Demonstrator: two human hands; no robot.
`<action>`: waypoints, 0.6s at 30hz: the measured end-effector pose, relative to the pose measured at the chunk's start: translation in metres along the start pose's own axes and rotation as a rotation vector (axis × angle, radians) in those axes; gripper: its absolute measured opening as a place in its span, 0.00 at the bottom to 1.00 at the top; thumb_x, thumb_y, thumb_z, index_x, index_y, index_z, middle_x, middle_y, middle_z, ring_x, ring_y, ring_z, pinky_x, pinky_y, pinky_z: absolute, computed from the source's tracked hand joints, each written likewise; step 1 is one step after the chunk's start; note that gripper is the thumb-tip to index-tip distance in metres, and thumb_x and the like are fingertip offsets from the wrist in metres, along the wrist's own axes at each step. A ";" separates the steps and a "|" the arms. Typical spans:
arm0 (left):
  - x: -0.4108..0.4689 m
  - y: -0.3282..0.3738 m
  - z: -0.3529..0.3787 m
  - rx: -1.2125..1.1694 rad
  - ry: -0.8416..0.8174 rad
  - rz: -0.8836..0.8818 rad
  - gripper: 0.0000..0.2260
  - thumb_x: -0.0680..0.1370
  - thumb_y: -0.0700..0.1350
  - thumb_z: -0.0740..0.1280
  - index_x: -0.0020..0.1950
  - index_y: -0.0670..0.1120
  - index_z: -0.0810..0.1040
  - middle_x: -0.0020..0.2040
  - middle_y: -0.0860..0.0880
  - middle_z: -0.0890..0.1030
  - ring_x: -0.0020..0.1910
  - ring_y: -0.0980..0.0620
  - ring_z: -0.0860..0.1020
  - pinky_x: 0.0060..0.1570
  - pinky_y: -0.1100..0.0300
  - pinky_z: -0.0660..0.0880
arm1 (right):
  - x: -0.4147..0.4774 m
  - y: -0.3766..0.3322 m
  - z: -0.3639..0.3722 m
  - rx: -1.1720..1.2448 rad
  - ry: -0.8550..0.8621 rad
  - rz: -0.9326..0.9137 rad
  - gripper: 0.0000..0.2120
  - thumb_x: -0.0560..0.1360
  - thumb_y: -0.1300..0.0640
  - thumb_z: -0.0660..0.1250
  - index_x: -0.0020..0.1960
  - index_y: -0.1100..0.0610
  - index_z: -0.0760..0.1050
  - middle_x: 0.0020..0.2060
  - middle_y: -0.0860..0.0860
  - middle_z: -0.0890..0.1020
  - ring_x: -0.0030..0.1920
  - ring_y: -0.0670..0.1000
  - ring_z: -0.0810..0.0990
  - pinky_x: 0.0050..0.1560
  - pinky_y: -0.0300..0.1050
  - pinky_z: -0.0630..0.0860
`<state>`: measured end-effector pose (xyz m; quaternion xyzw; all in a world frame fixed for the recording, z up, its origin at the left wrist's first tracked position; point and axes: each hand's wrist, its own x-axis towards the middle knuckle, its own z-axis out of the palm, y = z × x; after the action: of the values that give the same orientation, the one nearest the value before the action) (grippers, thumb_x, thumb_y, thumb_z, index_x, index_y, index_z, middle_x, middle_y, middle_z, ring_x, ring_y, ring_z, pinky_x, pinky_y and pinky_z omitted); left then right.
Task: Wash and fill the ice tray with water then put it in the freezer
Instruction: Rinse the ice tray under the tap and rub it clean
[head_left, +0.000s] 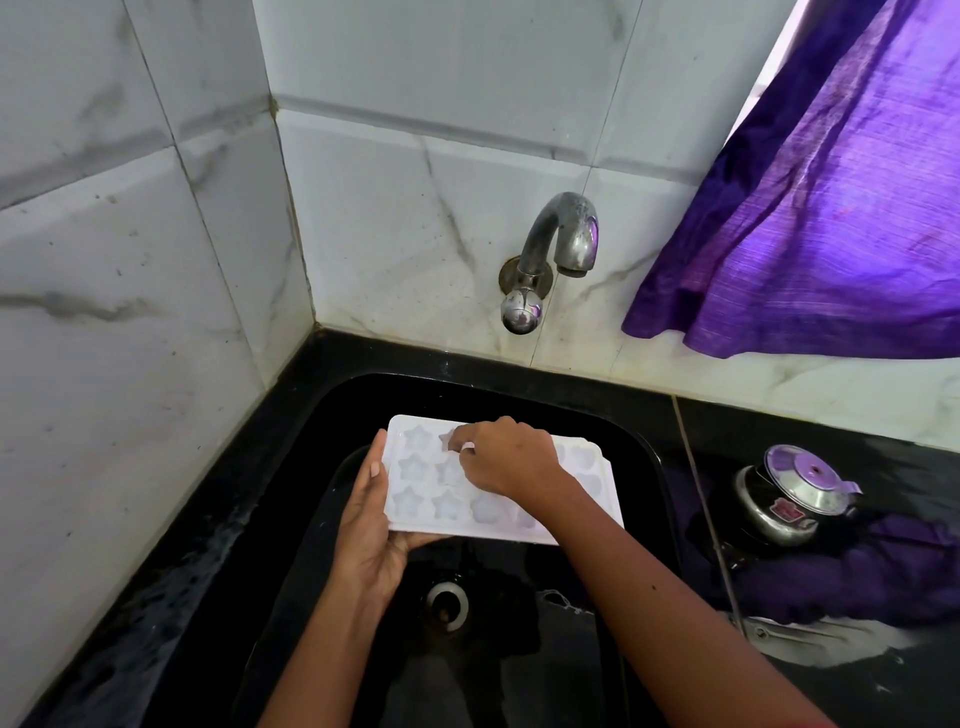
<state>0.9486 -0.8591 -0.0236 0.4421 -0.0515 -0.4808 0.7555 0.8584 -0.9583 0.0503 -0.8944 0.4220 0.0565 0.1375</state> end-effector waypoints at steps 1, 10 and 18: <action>-0.001 0.000 0.000 -0.004 -0.004 -0.001 0.14 0.81 0.48 0.57 0.65 0.56 0.73 0.46 0.57 0.84 0.44 0.51 0.84 0.28 0.51 0.80 | 0.000 -0.001 0.000 -0.005 0.006 0.002 0.17 0.79 0.55 0.54 0.64 0.44 0.74 0.57 0.51 0.79 0.54 0.55 0.78 0.46 0.43 0.68; 0.001 0.000 -0.003 0.017 -0.008 0.024 0.16 0.81 0.48 0.57 0.68 0.54 0.70 0.55 0.53 0.81 0.46 0.51 0.84 0.29 0.54 0.79 | 0.001 -0.004 0.004 0.032 -0.030 -0.012 0.17 0.79 0.55 0.53 0.64 0.44 0.74 0.58 0.50 0.79 0.54 0.54 0.78 0.46 0.42 0.69; 0.002 -0.002 -0.003 -0.004 -0.033 0.022 0.17 0.81 0.48 0.57 0.70 0.51 0.70 0.61 0.48 0.79 0.47 0.51 0.83 0.31 0.55 0.79 | 0.000 -0.015 -0.007 0.081 0.047 -0.047 0.17 0.78 0.55 0.54 0.64 0.46 0.71 0.52 0.53 0.80 0.51 0.55 0.78 0.45 0.44 0.66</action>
<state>0.9496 -0.8589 -0.0277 0.4319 -0.0676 -0.4796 0.7608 0.8698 -0.9511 0.0597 -0.8988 0.4059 0.0152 0.1651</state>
